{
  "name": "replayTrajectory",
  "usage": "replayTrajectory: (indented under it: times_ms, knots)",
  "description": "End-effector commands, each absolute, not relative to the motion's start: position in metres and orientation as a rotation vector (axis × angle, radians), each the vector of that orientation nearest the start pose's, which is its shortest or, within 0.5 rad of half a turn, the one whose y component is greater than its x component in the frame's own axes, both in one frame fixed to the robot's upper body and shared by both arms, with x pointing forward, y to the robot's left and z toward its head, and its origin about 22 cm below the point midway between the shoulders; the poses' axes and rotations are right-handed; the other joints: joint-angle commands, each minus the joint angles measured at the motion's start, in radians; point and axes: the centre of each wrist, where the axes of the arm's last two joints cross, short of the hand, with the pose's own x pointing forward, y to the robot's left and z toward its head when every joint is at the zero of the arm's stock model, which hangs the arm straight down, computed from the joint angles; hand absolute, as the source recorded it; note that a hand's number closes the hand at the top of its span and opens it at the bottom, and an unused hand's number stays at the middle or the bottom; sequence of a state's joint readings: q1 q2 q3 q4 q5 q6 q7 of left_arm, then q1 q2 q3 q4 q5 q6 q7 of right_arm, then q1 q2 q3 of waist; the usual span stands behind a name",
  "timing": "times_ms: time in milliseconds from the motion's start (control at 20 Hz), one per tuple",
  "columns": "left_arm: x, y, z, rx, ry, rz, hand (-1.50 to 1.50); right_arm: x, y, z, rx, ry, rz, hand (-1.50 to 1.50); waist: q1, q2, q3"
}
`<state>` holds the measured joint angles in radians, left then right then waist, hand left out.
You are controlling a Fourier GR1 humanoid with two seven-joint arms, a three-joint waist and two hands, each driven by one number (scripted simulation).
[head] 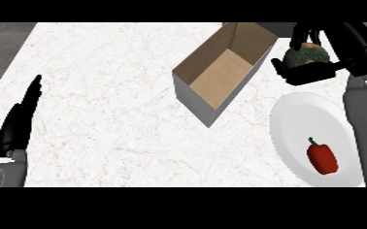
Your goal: Pick the squash from the plate and place it in the cardboard box
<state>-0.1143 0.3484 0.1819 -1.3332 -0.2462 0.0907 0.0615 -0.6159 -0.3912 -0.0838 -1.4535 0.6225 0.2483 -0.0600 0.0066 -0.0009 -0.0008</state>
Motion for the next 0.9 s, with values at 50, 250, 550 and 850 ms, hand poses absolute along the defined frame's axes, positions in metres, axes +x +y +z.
replayTrajectory:
  times_ms: [50, 250, 550, 850]
  knots:
    - [0.258, 0.358, -0.001, 0.645, -1.373, -0.223, 0.00, 0.374, -0.210, 0.203, -0.635, -1.826, 0.885, 1.50, 0.005, 0.002, 0.000]
    - [0.261, 0.358, 0.019, 0.644, -1.382, -0.209, 0.00, 0.406, -0.184, 0.198, -0.567, -1.761, 0.857, 1.50, 0.015, 0.005, 0.001]
    - [0.288, 0.356, 0.032, 0.656, -1.403, -0.225, 0.00, 0.435, -0.136, 0.177, -0.562, -1.729, 0.889, 1.50, 0.022, 0.011, 0.000]
    - [0.267, 0.350, 0.007, 0.637, -1.397, -0.226, 0.00, 0.451, -0.144, 0.136, -0.658, -1.642, 0.937, 1.50, 0.030, 0.014, 0.000]
